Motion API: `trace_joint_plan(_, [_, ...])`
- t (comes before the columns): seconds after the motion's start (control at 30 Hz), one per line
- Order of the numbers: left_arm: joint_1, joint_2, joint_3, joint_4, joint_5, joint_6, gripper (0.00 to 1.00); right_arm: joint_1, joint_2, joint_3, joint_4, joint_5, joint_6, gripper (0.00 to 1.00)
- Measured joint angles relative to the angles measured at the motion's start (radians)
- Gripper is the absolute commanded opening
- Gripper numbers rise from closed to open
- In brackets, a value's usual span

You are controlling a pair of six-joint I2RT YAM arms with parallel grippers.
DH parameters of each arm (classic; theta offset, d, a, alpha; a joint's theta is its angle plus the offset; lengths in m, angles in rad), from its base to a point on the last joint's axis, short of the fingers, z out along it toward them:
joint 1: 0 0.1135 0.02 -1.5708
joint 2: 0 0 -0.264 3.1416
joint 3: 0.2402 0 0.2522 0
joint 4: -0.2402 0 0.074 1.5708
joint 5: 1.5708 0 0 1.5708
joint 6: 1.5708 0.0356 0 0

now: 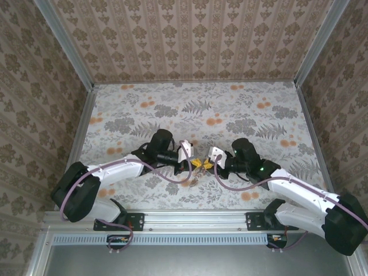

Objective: Put the keys on the keyring

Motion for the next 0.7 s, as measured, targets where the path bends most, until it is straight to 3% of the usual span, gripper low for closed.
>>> trace_joint_plan(0.7, [0.019,-0.013,-0.017,0.113,0.034,-0.076,0.0,-0.047,-0.008,-0.07,0.2,-0.061,0.105,0.21])
